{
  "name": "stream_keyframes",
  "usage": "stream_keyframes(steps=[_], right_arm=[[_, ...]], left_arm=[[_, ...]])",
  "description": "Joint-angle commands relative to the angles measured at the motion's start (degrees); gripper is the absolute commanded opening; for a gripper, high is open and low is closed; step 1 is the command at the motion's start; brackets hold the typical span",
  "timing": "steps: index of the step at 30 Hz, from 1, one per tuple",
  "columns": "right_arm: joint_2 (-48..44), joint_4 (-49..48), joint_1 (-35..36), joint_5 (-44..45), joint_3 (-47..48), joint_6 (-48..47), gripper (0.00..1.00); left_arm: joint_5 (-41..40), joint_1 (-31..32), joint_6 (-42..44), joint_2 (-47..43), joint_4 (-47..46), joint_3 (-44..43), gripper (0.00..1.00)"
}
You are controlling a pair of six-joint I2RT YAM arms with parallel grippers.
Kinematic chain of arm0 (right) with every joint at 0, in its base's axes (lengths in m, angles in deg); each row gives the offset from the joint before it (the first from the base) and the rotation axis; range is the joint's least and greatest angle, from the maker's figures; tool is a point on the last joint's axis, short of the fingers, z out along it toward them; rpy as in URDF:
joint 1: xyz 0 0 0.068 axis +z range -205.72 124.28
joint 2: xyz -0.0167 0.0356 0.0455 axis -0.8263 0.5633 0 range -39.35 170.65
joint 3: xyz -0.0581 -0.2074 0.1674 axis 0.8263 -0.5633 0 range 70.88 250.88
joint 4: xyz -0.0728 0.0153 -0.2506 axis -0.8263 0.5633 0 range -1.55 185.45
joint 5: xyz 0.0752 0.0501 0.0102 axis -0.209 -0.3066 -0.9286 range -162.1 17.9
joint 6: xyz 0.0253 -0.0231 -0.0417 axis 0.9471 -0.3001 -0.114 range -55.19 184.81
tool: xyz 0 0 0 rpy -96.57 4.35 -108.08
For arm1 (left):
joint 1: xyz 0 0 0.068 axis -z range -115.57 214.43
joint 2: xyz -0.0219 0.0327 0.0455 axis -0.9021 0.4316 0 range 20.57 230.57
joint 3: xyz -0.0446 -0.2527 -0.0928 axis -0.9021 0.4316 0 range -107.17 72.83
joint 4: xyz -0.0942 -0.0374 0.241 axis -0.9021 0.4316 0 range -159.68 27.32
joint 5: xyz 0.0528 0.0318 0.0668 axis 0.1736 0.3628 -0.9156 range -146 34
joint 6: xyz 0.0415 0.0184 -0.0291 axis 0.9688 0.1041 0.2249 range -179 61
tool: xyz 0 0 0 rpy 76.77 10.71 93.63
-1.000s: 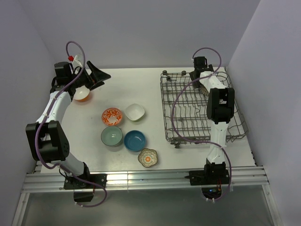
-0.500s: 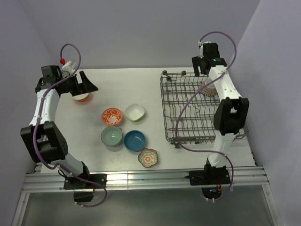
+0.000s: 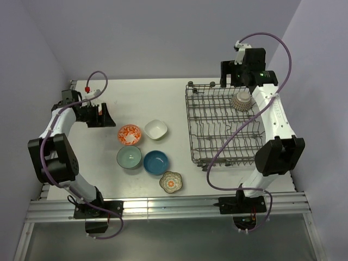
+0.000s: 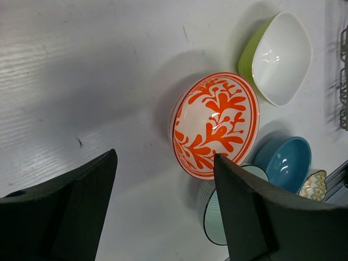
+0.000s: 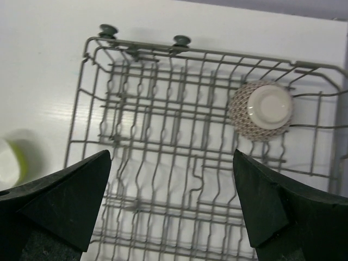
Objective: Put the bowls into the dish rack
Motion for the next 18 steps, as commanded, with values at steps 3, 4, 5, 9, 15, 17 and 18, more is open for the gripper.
stream_keyframes(steps=[3, 4, 5, 9, 15, 17, 18], right_arm=[[-4.01, 0.86, 0.4, -6.37, -2.39, 4.2, 1.0], [-4.1, 1.04, 0.4, -6.72, -2.57, 4.29, 1.0], [-4.18, 1.13, 0.4, -6.9, -2.83, 4.38, 1.0], [-5.41, 0.87, 0.4, -8.48, -4.06, 4.91, 1.0], [-7.17, 0.16, 0.4, -11.21, -5.73, 8.07, 1.0], [-7.61, -0.19, 0.4, -11.21, -6.52, 8.16, 1.0], [-7.7, -0.63, 0.4, -10.86, -6.78, 8.16, 1.0]], left_arm=[[-3.07, 4.51, -0.81, 1.01, -4.12, 2.47, 0.76], [-3.69, 5.12, -1.08, 1.28, -4.65, 2.82, 0.76], [-4.22, 6.26, -1.51, 1.89, -5.0, 3.43, 0.75], [-5.71, 8.47, -3.62, 4.17, -6.85, 3.97, 0.72], [-6.77, 10.93, -5.21, 8.92, -7.11, 1.86, 0.62], [-8.26, 12.24, -5.39, 10.41, -7.03, 1.42, 0.58], [-8.87, 12.42, -5.73, 10.85, -7.03, 1.33, 0.55]])
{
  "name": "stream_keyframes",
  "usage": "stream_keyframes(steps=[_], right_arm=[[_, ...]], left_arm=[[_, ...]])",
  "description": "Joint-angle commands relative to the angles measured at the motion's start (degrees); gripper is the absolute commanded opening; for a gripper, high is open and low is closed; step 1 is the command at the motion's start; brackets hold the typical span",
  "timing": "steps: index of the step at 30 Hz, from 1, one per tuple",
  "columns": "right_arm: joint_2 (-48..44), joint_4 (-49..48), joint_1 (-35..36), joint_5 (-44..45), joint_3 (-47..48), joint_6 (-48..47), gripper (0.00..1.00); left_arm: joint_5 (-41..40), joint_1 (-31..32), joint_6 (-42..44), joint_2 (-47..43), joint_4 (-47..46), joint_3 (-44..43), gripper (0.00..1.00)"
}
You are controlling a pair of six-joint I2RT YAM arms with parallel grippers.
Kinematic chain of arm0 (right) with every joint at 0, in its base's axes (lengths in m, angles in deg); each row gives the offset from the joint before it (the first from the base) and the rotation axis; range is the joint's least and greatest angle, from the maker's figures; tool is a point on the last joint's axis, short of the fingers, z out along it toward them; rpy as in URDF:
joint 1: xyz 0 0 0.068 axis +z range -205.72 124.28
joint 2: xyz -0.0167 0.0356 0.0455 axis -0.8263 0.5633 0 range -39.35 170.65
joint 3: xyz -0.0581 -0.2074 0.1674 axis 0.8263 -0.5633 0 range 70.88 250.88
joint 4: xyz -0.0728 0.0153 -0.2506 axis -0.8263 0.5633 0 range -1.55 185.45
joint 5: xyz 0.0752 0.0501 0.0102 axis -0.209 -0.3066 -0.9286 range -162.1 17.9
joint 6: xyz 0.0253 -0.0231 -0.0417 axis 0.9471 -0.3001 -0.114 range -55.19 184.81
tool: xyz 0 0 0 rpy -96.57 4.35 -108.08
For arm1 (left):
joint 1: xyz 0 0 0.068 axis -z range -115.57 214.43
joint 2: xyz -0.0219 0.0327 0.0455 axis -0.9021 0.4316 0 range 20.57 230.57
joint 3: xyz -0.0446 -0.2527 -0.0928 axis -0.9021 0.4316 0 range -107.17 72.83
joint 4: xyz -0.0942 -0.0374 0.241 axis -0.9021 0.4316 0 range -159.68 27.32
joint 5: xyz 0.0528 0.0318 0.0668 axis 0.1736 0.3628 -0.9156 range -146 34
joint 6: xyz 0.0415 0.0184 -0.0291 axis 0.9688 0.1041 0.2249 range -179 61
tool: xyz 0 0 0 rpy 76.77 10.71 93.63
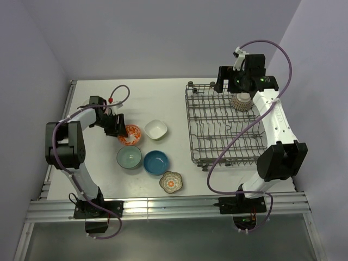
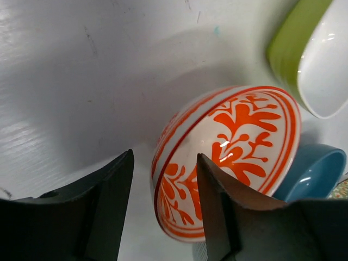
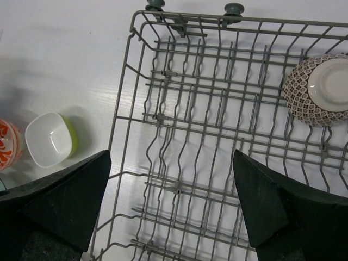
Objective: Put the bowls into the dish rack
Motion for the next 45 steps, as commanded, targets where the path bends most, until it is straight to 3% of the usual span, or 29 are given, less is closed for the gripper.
stream_keyframes(steps=[1, 6, 14, 18, 21, 25, 29, 30, 32, 33, 34, 38, 43, 45], right_arm=[[-3.98, -1.81, 0.4, -0.95, -0.69, 1.16, 1.0], [-3.81, -1.55, 0.31, -0.51, -0.78, 1.34, 1.0], [-4.34, -1.2, 0.31, -2.53, 1.24, 2.65, 1.0], [-5.12, -2.86, 0.31, -4.73, 1.16, 3.89, 1.0], [-6.36, -5.93, 0.31, -7.8, -0.42, 5.64, 1.0], [-7.41, -10.15, 0.31, -15.09, -1.83, 10.47, 1.0], [-7.68, -15.51, 0.4, -20.98, -3.23, 19.06, 1.0], [-7.76, -17.96, 0.4, -21.86, -3.67, 20.83, 1.0], [-8.03, -21.74, 0.66, -24.5, -4.9, 25.92, 1.0], [-8.29, -23.15, 0.92, -25.03, -5.43, 27.6, 1.0], [-8.64, -24.65, 1.36, -25.21, -6.13, 29.01, 1.0], [-11.19, -35.7, 5.4, -22.85, -11.49, 36.05, 1.0], [-9.7, -38.63, 13.66, -21.52, -11.15, 38.42, 1.0], [-8.91, -38.99, 15.51, -21.17, -10.71, 38.69, 1.0]], left_arm=[[-2.76, 1.41, -1.26, 1.31, -1.3, -2.21, 0.55], [-4.17, 3.43, -3.18, 3.33, -1.91, -2.65, 0.43], [-3.91, 2.38, -7.41, 4.03, 0.54, -8.7, 0.02], [-0.31, 0.09, -8.2, 3.6, 3.53, -15.03, 0.0], [7.92, -1.75, -9.51, 2.19, 4.94, -20.22, 0.0], [19.45, -2.9, -16.0, -2.11, -1.72, -20.85, 0.0], [27.1, -2.29, -31.19, -8.43, -21.82, -14.62, 0.0], [28.16, -1.94, -38.62, -9.23, -32.66, -12.95, 0.0], [29.05, -0.62, -49.53, -11.25, -43.79, -7.94, 0.0], [28.88, -0.01, -52.47, -11.69, -53.67, -6.53, 0.0], [28.61, 0.7, -54.93, -11.87, -57.25, -4.69, 0.0], [27.82, 6.23, -67.39, -9.42, -73.07, -2.74, 0.0], [25.37, 9.4, -88.15, -2.32, -103.26, 1.47, 0.0], [24.31, 9.93, -96.42, -0.37, -109.29, 2.09, 0.0]])
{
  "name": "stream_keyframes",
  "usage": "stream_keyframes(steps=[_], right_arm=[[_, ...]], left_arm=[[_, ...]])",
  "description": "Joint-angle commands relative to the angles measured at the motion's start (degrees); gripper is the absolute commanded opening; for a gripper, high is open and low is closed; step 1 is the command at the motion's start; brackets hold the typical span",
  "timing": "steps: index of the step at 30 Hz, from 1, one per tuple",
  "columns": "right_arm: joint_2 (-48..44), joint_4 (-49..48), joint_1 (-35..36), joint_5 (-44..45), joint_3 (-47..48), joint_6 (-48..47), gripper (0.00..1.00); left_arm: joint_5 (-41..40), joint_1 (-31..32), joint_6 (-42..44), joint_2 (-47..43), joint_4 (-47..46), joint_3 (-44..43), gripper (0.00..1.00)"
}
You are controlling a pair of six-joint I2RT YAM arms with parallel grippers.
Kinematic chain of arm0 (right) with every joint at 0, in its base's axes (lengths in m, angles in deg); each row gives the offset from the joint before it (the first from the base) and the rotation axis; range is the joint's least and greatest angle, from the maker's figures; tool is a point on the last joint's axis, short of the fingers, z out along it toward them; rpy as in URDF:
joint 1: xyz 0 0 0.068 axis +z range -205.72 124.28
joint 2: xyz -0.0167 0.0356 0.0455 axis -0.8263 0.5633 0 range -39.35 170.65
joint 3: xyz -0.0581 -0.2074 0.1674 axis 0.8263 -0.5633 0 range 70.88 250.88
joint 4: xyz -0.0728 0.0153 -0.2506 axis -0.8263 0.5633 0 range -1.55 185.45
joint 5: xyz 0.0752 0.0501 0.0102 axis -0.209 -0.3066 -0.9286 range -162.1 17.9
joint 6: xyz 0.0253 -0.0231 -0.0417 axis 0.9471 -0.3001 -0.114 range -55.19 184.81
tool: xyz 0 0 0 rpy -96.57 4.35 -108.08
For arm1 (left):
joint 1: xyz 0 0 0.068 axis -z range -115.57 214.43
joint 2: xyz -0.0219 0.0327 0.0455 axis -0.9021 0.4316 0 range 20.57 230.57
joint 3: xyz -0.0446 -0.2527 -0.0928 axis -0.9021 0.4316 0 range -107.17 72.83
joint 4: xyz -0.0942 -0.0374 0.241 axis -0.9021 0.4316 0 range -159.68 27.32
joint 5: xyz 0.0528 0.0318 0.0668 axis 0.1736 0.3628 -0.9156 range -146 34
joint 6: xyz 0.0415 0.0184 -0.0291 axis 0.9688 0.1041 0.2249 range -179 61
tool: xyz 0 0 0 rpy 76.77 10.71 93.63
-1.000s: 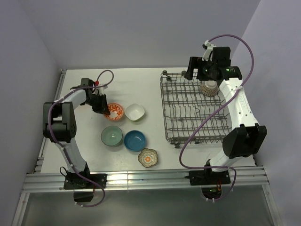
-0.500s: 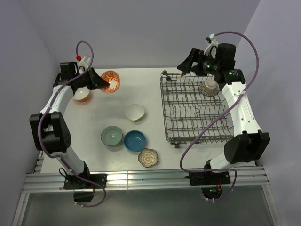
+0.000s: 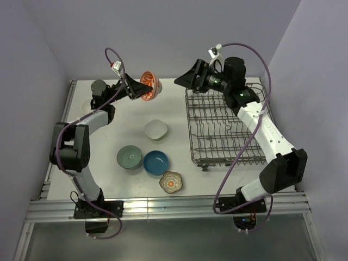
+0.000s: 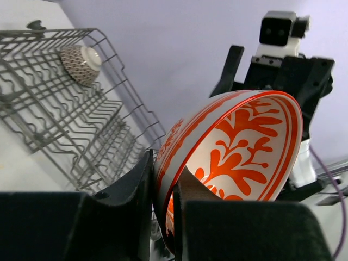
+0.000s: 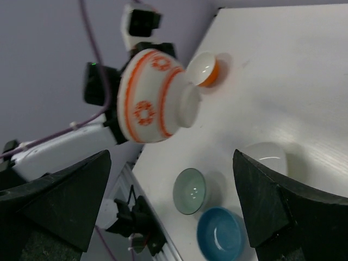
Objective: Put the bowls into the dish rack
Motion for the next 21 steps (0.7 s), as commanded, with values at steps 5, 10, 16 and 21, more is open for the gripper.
stream_keyframes(steps=[5, 10, 16, 21], right_arm=[[1.07, -5.98, 7.32, 0.78, 2.56, 4.1, 1.0], [3.53, -5.81, 10.48, 1.74, 2.65, 6.11, 1.0], [5.29, -6.51, 12.07, 1.66, 3.61, 7.35, 1.0], [6.34, -5.28, 13.12, 2.54, 5.55, 5.51, 1.0]], left_arm=[[-3.53, 1.54, -20.73, 3.95, -27.79, 3.0, 0.01], [-4.06, 2.95, -19.58, 2.99, -26.99, 4.14, 0.0], [-4.67, 3.65, -18.35, 2.37, -25.59, 4.93, 0.0], [-5.02, 4.18, -17.64, 2.02, -25.15, 5.55, 0.0]])
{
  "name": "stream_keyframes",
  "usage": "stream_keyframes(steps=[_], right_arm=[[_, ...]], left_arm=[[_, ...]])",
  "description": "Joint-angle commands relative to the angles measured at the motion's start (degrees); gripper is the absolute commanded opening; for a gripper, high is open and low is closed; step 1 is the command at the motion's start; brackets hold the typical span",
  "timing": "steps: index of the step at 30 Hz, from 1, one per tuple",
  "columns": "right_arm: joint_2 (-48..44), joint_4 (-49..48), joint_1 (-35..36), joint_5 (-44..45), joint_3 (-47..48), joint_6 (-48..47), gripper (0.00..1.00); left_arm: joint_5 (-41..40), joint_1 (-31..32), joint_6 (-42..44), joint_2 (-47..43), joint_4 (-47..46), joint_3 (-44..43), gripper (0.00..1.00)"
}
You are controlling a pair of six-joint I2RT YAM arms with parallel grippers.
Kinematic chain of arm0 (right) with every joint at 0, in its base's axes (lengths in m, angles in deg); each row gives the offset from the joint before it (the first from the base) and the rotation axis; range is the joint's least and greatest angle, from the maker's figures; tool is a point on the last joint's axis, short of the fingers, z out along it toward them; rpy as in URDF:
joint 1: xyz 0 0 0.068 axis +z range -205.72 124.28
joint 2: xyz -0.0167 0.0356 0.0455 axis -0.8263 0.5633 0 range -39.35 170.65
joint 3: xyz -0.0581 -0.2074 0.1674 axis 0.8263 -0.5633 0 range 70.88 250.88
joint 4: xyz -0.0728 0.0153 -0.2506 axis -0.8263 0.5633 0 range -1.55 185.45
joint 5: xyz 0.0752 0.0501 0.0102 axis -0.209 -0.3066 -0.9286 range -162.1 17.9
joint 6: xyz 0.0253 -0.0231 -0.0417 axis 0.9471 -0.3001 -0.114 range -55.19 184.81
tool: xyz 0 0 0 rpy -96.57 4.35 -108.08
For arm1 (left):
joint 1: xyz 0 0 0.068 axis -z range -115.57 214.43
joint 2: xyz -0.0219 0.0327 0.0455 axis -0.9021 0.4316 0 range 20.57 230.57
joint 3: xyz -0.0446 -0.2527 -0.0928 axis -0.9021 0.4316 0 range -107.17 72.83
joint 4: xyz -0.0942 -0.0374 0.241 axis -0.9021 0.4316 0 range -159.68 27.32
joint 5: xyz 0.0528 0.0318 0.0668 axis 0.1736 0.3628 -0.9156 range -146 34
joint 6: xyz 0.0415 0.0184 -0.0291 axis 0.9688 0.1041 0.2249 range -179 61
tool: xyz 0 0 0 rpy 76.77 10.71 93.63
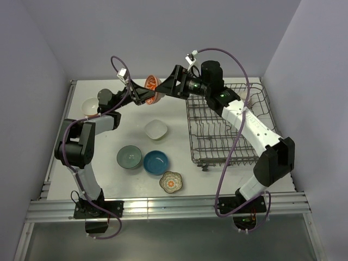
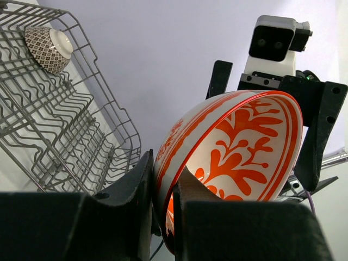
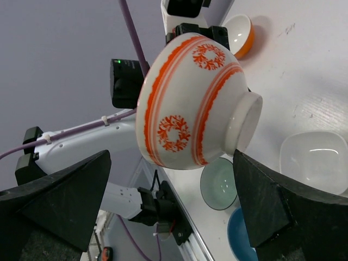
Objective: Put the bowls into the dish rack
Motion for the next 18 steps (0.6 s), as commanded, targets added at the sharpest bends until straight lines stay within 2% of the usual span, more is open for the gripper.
stream_keyframes(steps=[1, 8, 18], right_arm=[[0.86, -2.05, 0.9, 1.11, 4.0, -0.85, 1.0], [1.74, -2.05, 1.26, 0.85, 3.91, -0.94, 1.0], [1.48, -0.12, 1.34, 5.42, 3.47, -4.71, 1.0]], left_arm=[[-1.72, 0.6, -0.02, -3.84, -5.17, 0.0, 0.0], [-1.55, 1.13, 0.06, -4.19, -5.17, 0.26, 0.0], [-1.11, 1.39, -1.08, -4.37, -6.84, 0.44, 0.0]])
